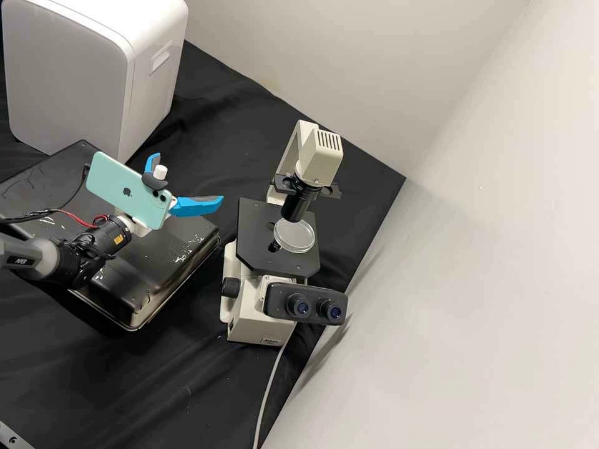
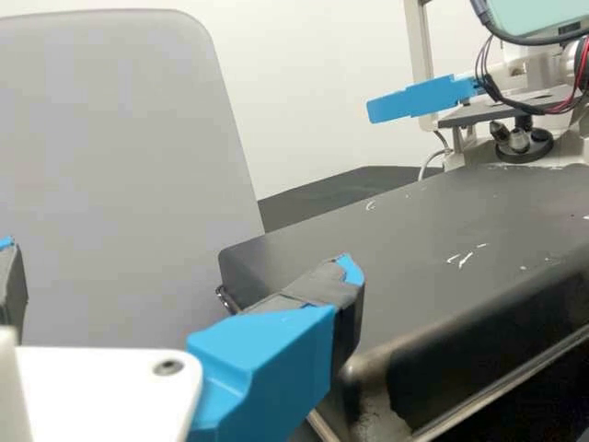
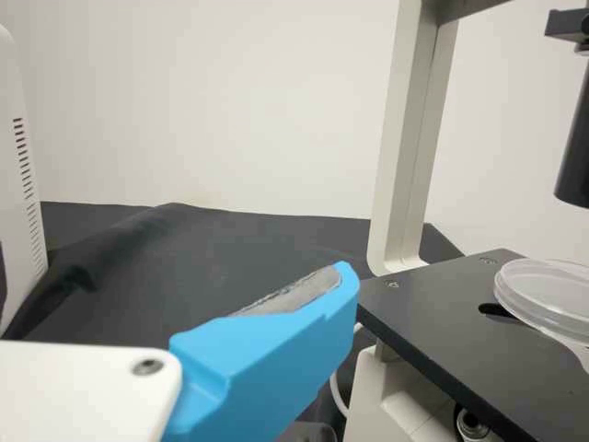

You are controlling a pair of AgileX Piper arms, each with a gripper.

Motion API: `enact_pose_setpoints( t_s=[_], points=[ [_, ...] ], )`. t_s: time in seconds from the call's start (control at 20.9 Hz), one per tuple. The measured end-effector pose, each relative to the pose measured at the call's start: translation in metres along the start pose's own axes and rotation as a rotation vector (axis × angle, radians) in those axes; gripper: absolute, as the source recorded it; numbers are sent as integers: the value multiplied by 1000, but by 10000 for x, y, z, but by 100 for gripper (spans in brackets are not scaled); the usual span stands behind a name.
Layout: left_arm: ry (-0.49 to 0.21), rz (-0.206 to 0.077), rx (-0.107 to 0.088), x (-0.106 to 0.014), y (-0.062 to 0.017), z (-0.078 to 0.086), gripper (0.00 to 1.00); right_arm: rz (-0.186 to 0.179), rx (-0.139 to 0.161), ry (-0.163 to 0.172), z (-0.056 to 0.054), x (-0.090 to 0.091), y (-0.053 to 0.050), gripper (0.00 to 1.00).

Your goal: Place the petri dish on the bench

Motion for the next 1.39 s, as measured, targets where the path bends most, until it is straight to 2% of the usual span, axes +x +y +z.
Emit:
enact_pose_setpoints(
  t_s=[0.43, 0.53, 0.62, 0.76, 1.0, 1.24, 1.34, 1.39],
  points=[
    [0, 0, 0, 0, 0, 0, 100, 2, 0, 1, -1, 0, 1, 100],
    [0, 0, 0, 0, 0, 0, 100, 9, -5, -7, 40, -4, 36, 100],
    [0, 0, 0, 0, 0, 0, 100, 18, 15, -30, 121, -34, 71, 100],
    [0, 0, 0, 0, 0, 0, 100, 39, 24, -49, 259, -49, 115, 100],
    [0, 0, 0, 0, 0, 0, 100, 30, 29, -96, 478, -38, 143, 100],
    [0, -2, 1, 1, -3, 1, 100, -3, 13, -70, 579, -43, 190, 100],
    [0, -2, 1, 1, -3, 1, 100, 3, 3, -78, 641, -24, 231, 100],
    [0, -2, 1, 1, -3, 1, 100, 14, 9, -86, 674, -14, 266, 100]
  ],
)
